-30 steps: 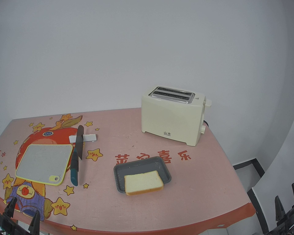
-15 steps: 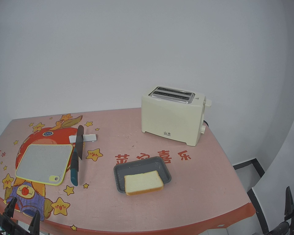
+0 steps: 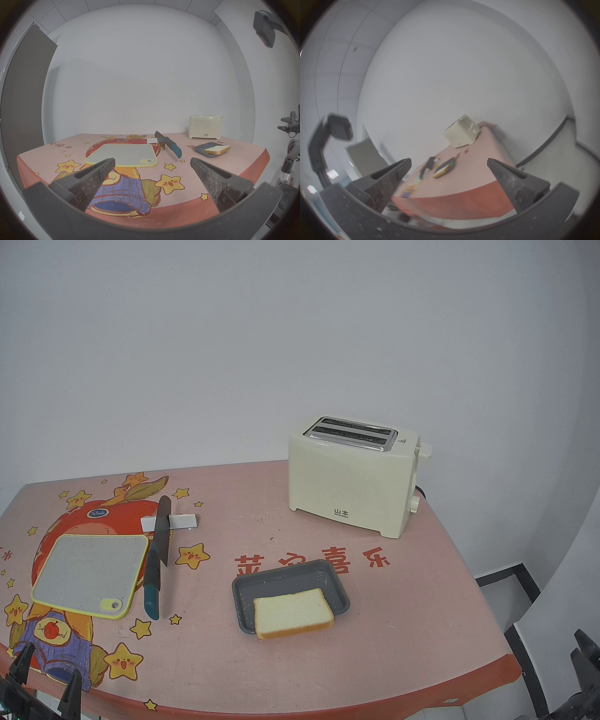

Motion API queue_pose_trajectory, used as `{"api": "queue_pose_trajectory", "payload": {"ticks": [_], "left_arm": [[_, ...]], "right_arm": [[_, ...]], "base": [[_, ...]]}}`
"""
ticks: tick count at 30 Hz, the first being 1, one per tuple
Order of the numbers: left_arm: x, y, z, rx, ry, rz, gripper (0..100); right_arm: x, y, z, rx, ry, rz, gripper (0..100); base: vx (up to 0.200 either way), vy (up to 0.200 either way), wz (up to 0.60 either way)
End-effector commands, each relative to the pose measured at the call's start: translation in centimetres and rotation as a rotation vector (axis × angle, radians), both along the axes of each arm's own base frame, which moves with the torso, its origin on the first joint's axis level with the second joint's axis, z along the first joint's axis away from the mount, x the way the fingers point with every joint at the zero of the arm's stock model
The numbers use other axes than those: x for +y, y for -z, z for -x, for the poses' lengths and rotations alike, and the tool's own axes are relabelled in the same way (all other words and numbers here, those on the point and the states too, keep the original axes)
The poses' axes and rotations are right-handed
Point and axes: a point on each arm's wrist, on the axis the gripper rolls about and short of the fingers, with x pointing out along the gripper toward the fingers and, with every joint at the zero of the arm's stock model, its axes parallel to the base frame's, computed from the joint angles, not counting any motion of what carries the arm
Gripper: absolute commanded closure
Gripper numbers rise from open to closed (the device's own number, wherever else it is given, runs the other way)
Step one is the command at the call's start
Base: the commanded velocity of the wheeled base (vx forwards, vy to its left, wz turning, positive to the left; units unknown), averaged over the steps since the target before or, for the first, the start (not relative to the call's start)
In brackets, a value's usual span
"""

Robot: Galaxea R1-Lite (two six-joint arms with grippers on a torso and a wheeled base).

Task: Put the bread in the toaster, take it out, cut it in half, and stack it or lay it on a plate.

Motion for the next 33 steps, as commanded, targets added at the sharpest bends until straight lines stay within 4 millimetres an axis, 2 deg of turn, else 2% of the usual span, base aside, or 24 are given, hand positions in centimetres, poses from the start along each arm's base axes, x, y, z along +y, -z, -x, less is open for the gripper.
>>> {"api": "queue_pose_trajectory", "payload": {"ticks": [1,2,3,6,10,13,17,20,21,22,23,27,33], "left_arm": [[0.0,0.5,-0.1,0.017,-0.001,0.000,0],[0.0,0.5,-0.1,0.017,-0.001,0.000,0],[0.0,0.4,-0.1,0.015,0.001,0.000,0],[0.0,0.5,-0.1,0.017,-0.001,0.000,0],[0.0,0.5,-0.1,0.017,-0.001,0.000,0],[0.0,0.5,-0.1,0.017,-0.001,0.000,0],[0.0,0.5,-0.1,0.017,0.001,0.000,0],[0.0,0.5,-0.1,0.017,0.001,0.000,0],[0.0,0.5,-0.1,0.017,0.001,0.000,0],[0.0,0.5,-0.1,0.017,-0.001,0.000,0],[0.0,0.5,-0.1,0.017,-0.001,0.000,0],[0.0,0.5,-0.1,0.017,-0.001,0.000,0],[0.0,0.5,-0.1,0.017,0.001,0.000,0]], "right_arm": [[0.3,-4.5,-0.4,0.248,-0.259,-0.370,0],[0.3,-4.6,-0.4,0.262,-0.269,-0.389,0],[0.4,-5.0,-0.8,0.345,-0.306,-0.470,0],[0.5,-4.5,-1.9,0.537,-0.387,-0.565,0],[0.9,-3.6,-3.3,0.734,-0.451,-0.603,0],[1.5,-3.2,-4.7,0.819,-0.482,-0.585,0],[2.5,-3.1,-7.5,0.861,-0.475,-0.576,0],[3.7,-2.9,-11.0,0.881,-0.459,-0.573,0],[3.7,-2.9,-11.0,0.881,-0.459,-0.573,0],[4.4,-2.7,-12.8,0.889,-0.455,-0.573,0],[4.7,-2.6,-13.5,0.891,-0.457,-0.573,0],[5.8,-2.1,-15.2,0.916,-0.482,-0.558,0],[7.7,-1.6,-16.3,0.934,-0.560,-0.521,0]], "base": [[0.000,0.000,0.00],[0.000,0.000,0.00],[0.000,0.000,0.00],[0.000,0.000,0.00],[0.000,0.000,0.00],[0.000,0.000,0.00],[0.000,0.000,0.00],[0.000,0.000,0.00],[0.000,0.000,0.00],[0.000,0.000,0.00],[0.000,0.000,0.00],[0.000,0.000,0.00],[0.000,0.000,0.00]]}}
